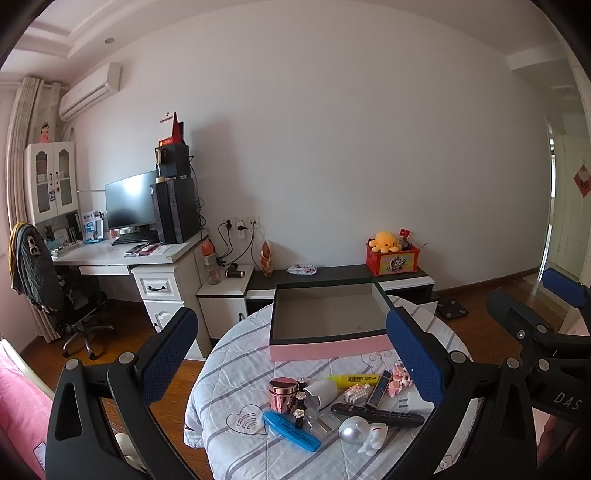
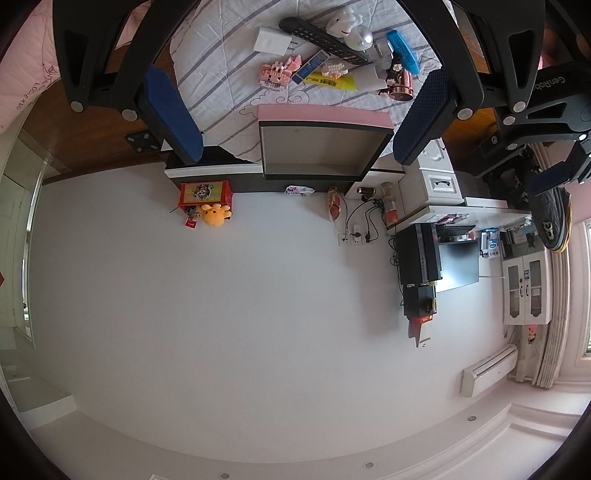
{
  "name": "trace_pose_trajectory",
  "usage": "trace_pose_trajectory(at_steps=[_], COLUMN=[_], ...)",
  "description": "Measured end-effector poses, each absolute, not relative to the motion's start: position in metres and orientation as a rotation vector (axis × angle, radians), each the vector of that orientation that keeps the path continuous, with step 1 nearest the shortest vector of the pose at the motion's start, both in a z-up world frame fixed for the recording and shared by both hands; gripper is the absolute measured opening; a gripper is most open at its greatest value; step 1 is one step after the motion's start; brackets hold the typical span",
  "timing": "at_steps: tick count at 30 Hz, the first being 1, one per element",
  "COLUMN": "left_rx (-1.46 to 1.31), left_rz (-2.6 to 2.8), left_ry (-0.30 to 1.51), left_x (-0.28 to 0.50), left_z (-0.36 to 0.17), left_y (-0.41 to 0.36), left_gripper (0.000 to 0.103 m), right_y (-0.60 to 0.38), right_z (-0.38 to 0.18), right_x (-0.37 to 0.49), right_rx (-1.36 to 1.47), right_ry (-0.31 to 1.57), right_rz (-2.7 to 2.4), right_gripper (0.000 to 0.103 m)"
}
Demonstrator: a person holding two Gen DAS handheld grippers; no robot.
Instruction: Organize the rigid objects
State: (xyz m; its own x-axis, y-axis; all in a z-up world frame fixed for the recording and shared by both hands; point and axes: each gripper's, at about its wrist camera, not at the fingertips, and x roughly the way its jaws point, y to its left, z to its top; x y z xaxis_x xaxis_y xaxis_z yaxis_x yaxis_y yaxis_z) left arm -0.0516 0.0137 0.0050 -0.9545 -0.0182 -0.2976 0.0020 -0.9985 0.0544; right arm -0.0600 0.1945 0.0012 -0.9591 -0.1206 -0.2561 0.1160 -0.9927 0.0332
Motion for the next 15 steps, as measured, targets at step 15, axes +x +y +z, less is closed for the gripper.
trace_pose_trajectory(at_steps=[15], left_rx=[0.572], left_rz=[-3.088], left_ry=[-0.098], left_x=[-0.079], left_z=[-0.027], left_y=[0.019], left_gripper=[0.103], right_y=[0.202], right_z=[-0.022], right_x=[-0.075], right_rx=[0.458], right_ry=[-0.039], right_rz=[-3.007], right_gripper=[0.103])
